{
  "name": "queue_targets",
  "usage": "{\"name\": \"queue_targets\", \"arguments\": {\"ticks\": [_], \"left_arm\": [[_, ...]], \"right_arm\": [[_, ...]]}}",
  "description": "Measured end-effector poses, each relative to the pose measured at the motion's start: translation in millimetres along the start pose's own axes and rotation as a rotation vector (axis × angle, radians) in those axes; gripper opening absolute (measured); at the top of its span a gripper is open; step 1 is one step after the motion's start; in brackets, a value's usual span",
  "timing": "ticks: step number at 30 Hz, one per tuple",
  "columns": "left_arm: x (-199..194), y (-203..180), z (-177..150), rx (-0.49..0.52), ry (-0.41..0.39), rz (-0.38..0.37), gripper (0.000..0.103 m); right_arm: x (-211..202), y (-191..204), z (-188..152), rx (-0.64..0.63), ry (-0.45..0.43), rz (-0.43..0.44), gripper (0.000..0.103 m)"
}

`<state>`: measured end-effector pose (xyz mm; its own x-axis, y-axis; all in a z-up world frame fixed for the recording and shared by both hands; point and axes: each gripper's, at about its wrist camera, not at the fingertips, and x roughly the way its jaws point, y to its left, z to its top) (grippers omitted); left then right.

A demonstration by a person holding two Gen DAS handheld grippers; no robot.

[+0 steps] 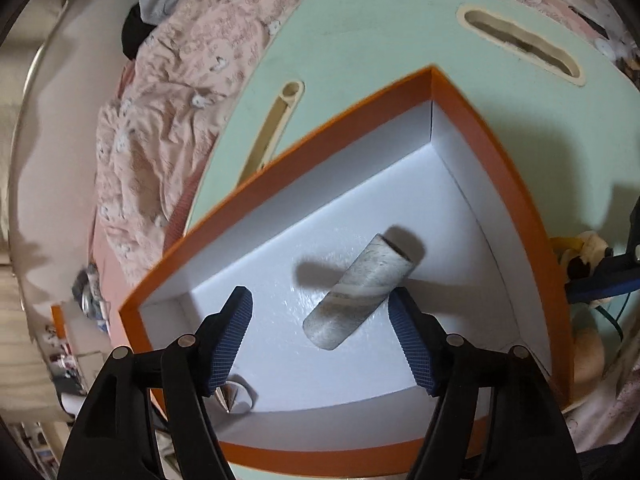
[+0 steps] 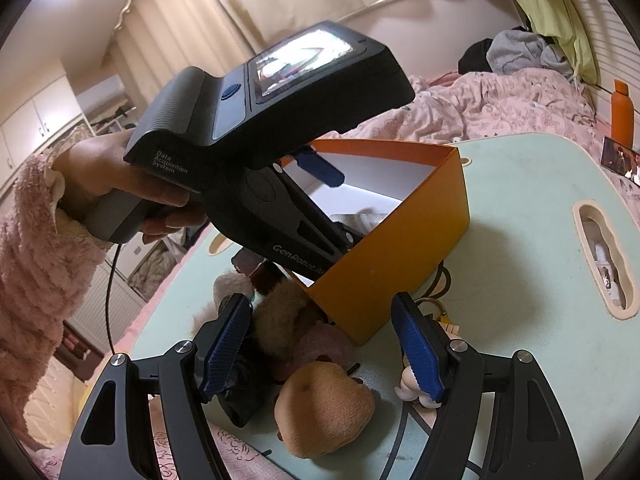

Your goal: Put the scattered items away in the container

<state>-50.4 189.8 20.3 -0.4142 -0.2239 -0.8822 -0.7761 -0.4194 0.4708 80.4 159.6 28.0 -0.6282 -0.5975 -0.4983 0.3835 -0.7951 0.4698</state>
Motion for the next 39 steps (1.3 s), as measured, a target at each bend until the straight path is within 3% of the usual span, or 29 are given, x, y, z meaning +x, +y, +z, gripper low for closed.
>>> {"name": "queue_targets", "arguments": {"ticks": [6,7,8,9,13,17,25,31,36,39], "left_arm": [[2,-4,6,0.039,-0.024,0.014,0.068],[3,-3,7,0.038,-0.025,-0.011,0.061],[2,-4,7,0.035,-0.021,-0.051,0.034],[3,-4,6,0.029,-0.005,-0.067,0.025],[1,-8,3,0.043,-0.008,-0.052,0.025],[-3,-1,0,0.008,-0.039,-0.098,0.025],[-48,34,-33,-0.193,-0.247,-0.223,0.025],[-93,40,-110,-0.304,-0.410,-0.362,0.025],[-75,44,-177,-0.451,-0.443,-0.427,0.025],[-45,45,-213,-0.590,-0.435,-0.440,0.025]], "right_arm": [[1,1,-1,0.004,-0.002,0.005,0.074],[1,1,-1,0.004,-0.003,0.005,0.074],[2,1,-1,0.005,-0.003,0.006,0.074],[1,1,-1,0.005,-0.003,0.006,0.074],[2,1,-1,0.005,-0.003,0.007,0.074],[3,0,0,0.007,-0.005,0.008,0.074],[4,-1,-1,0.010,-0.009,0.007,0.074],[7,0,-1,0.016,-0.017,0.009,0.074],[2,0,4,0.007,-0.065,0.021,0.074],[-4,2,25,0.022,-0.069,0.101,0.074]]}}
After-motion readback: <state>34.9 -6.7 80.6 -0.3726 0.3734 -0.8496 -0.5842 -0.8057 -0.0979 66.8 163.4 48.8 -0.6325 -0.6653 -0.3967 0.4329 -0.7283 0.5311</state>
